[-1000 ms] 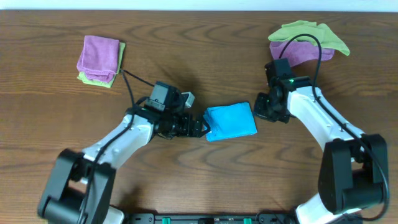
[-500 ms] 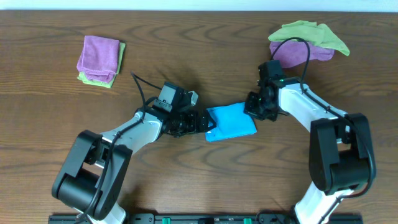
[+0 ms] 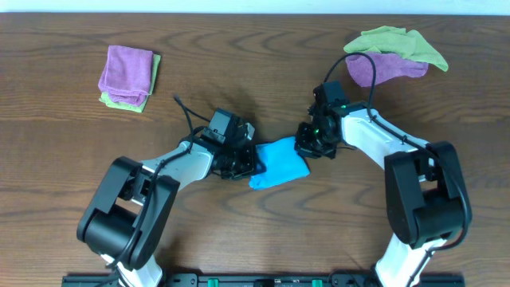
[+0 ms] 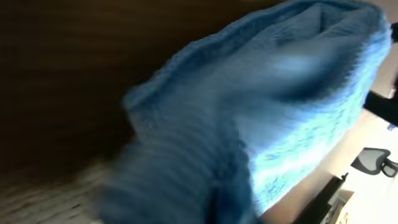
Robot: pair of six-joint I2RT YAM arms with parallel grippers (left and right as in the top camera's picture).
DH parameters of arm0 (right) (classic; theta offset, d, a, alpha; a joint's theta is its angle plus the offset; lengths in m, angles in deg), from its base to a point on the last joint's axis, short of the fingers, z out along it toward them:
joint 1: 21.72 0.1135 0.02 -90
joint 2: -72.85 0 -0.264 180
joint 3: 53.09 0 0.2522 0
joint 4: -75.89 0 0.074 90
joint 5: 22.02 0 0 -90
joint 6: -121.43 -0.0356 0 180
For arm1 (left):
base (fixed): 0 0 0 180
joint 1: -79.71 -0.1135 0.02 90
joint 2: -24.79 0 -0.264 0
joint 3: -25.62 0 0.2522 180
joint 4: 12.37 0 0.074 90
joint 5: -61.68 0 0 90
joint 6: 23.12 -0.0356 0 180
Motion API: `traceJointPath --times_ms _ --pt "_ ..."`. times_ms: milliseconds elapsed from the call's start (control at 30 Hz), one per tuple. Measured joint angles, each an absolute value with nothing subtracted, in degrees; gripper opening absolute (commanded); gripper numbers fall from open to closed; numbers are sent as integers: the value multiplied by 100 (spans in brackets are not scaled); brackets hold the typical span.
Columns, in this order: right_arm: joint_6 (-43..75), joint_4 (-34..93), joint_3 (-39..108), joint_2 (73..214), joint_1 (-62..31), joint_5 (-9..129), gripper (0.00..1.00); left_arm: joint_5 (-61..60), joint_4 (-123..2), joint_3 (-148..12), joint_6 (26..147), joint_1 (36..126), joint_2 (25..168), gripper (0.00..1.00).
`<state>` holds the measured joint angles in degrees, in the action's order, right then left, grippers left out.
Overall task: Fold the cloth
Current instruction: 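Grasp the folded blue cloth with the left gripper, then carry the folded cloth with the left gripper onto the pink cloth stack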
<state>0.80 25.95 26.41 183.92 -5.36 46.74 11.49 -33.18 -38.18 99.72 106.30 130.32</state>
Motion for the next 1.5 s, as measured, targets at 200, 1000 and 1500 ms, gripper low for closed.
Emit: traceJointPath --times_ms 200,1000,1500 --pt "353 1605 2855 18455 -654 4572 2 1238 -3318 -3818 9972 10547 13032 6" --pt "1562 324 3657 17498 -1362 4956 1 1254 -1006 -4699 11786 5929 11255 6" --pt "1625 -13 3659 17498 -1362 4956 1 2069 -398 -6266 11591 5881 13609 6"
